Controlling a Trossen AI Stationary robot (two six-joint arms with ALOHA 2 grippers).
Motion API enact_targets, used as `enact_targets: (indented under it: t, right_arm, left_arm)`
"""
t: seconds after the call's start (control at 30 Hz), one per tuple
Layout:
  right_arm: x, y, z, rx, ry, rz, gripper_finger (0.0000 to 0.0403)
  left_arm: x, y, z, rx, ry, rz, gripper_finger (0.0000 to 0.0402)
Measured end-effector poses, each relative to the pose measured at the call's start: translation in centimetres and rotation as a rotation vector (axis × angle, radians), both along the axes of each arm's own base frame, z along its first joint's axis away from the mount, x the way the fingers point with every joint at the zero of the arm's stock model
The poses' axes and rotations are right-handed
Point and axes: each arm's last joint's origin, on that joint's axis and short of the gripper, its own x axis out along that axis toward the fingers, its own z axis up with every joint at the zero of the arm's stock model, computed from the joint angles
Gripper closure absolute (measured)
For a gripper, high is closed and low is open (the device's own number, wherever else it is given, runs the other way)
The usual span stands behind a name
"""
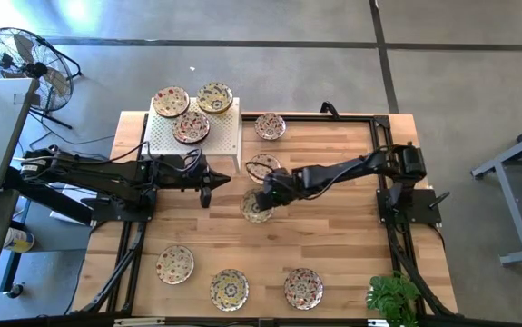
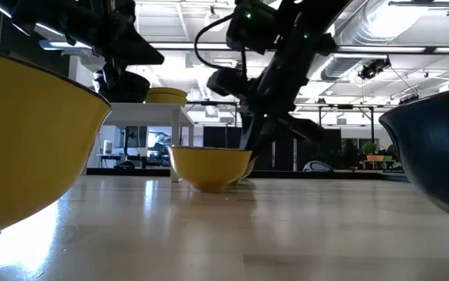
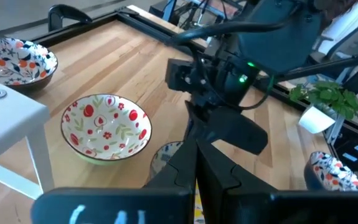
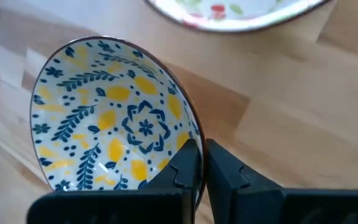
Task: Pick & Place Mini bowls
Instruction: Stack the yellow patterned bowl on the yellow patterned bowl on the shelf
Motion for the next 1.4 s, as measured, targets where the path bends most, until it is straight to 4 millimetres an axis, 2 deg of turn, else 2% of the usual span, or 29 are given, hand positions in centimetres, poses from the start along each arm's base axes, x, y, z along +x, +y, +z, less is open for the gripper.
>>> enact_targets:
  t: [0.37, 0.47, 0.7, 0.97, 1.17, 1.27, 1.4]
  right_arm:
    - [0.6, -1.5, 0.2, -0.006, -0.066, -0.032, 0.0387]
    - [0.8, -1.3, 0.4, -0.006, -0.079, -0.028, 0.0367]
    - [1.1, -0.6, 0.6, 0.049, -0.124, 0.016, 0.0290]
    - [1.4, 0.2, 1.3, 0.091, -0.183, 0.068, 0.0277]
    - [0.2, 1.4, 4.2, 0.024, -0.213, 0.150, 0.0239]
    - [-1.2, 1.8, 6.7, -0.095, -0.239, 0.187, 0.0220]
    - [-3.9, 2.1, 10.2, -0.273, -0.257, 0.237, 0.0216]
  left_arm:
    - [-0.3, -0.2, -0.8, -0.024, 0.094, -0.073, 0.0401]
    - [-0.3, -0.2, -1.0, -0.029, 0.114, -0.084, 0.0401]
    - [-0.4, -0.4, -1.2, 0.006, 0.134, -0.145, 0.0401]
    - [-0.4, -0.5, -1.2, 0.042, 0.137, -0.193, 0.0400]
    - [-0.4, -0.6, -1.3, 0.030, 0.147, -0.224, 0.0400]
    - [-0.5, -0.6, -1.4, 0.028, 0.164, -0.225, 0.0400]
    - [-0.6, -0.4, -1.6, 0.007, 0.182, -0.171, 0.0400]
